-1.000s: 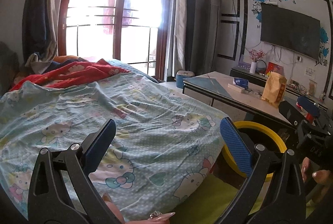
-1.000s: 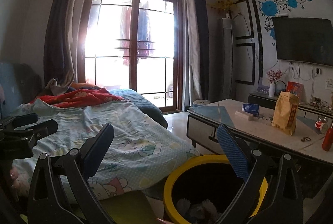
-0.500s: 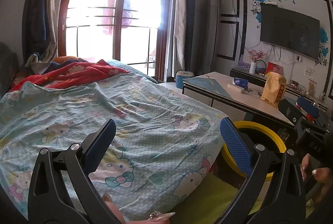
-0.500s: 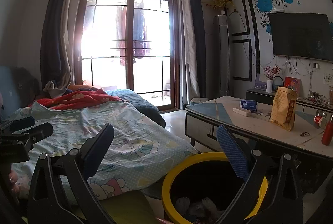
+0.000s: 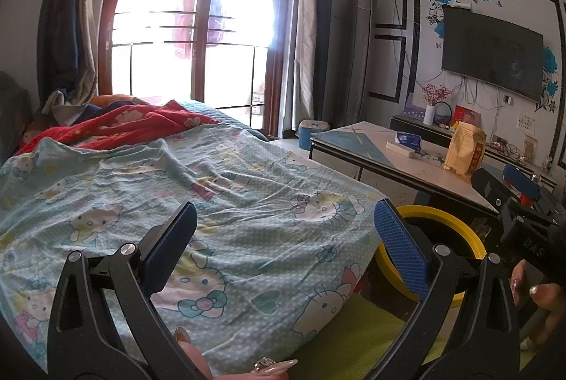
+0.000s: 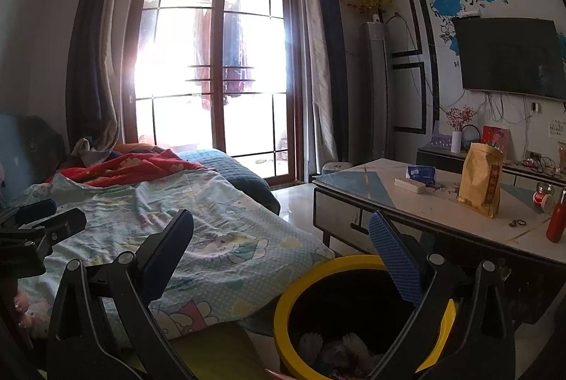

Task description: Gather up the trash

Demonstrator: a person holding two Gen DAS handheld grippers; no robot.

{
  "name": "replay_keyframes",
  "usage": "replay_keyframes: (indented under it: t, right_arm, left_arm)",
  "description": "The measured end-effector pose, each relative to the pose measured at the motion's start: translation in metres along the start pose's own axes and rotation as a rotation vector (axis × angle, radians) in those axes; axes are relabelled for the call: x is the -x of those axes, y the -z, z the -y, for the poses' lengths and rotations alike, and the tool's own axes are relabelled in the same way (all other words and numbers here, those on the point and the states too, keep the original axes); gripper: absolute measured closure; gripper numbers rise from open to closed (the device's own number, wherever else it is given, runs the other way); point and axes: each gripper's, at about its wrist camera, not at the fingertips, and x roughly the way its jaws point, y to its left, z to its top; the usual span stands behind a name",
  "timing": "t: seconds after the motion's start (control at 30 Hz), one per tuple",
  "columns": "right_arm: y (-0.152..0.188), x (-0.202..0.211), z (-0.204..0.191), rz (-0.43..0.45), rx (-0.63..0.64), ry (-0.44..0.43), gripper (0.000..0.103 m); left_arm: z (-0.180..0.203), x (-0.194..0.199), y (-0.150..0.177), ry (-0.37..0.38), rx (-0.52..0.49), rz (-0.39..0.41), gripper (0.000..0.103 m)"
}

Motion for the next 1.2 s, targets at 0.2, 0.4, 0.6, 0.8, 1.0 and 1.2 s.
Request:
replay_keyframes:
  t: [0.2, 0.4, 0.6, 0.8, 1.0, 1.2]
  right_arm:
    - [0.000, 0.000, 0.001, 0.000, 0.000, 0.001, 0.006]
    - [0.000, 0.000, 0.001, 0.000, -0.001, 0.000, 0.006]
    - [0.000, 0.001, 0.003, -0.001, -0.003, 0.002, 0.006]
    - [0.001, 0.002, 0.005, -0.001, -0.004, 0.003, 0.006]
    - [0.000, 0.001, 0.005, 0.001, -0.005, 0.003, 0.006]
    - [-0.009, -0.004, -0.001, -0.030, 0.008, -0.022, 0.006]
  left_arm:
    - [0.000, 0.000, 0.000, 0.001, -0.003, 0.002, 0.011]
    - [0.001, 0.000, 0.000, 0.000, -0.002, 0.003, 0.011]
    - [0.000, -0.001, 0.000, 0.003, 0.001, -0.002, 0.011]
    - [-0.001, -0.002, 0.000, 0.004, 0.000, -0.007, 0.011]
    - [0.003, -0.003, 0.002, -0.014, -0.013, -0.015, 0.011]
    - [-0.024, -0.008, -0.010, -0.037, 0.050, -0.073, 0.011]
